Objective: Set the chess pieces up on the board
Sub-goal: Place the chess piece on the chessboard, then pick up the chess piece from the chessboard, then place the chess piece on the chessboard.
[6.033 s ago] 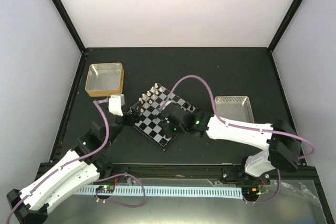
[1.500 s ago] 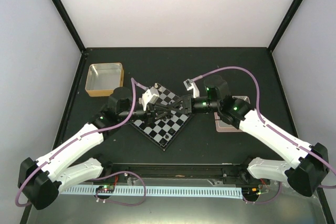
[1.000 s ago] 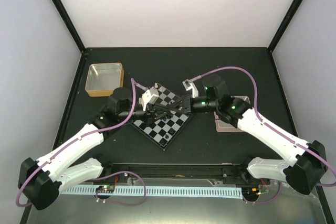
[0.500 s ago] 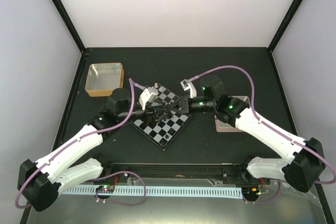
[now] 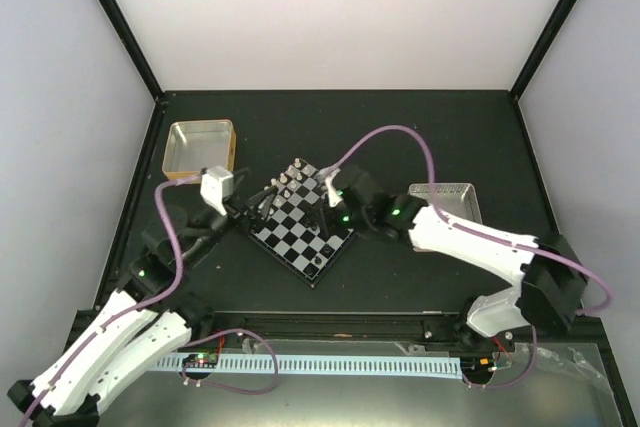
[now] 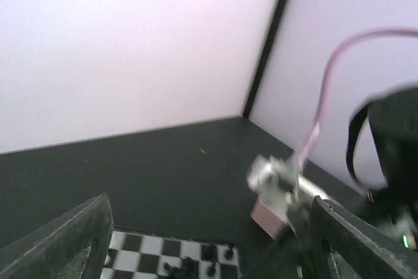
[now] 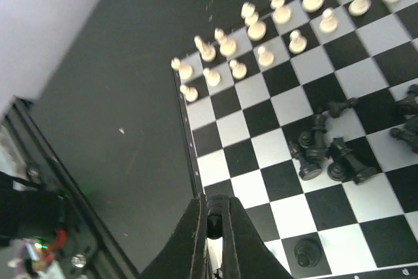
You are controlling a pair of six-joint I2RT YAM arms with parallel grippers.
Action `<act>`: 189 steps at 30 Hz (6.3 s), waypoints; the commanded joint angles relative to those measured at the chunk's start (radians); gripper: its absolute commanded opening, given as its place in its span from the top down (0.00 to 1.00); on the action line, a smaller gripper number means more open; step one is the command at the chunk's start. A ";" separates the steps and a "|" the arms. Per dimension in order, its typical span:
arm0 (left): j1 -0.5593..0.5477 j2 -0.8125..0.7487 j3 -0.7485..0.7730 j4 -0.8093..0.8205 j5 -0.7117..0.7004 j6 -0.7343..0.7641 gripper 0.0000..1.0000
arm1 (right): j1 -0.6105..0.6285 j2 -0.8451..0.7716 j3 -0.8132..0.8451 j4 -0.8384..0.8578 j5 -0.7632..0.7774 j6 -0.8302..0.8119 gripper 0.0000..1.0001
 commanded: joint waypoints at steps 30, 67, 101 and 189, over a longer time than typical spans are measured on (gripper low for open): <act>-0.003 -0.142 -0.003 -0.062 -0.348 -0.018 0.11 | 0.273 0.448 0.207 -0.180 0.273 -0.146 0.96; -0.003 -0.115 0.000 -0.077 -0.360 -0.038 0.04 | 0.150 0.262 0.139 -0.138 0.302 -0.003 0.69; 0.000 0.039 0.037 -0.119 -0.282 -0.030 0.01 | -0.015 0.495 0.257 -0.207 0.194 -0.021 0.82; 0.000 -0.031 0.011 -0.123 -0.367 -0.054 0.01 | 0.182 0.544 0.344 -0.398 0.185 -0.083 0.82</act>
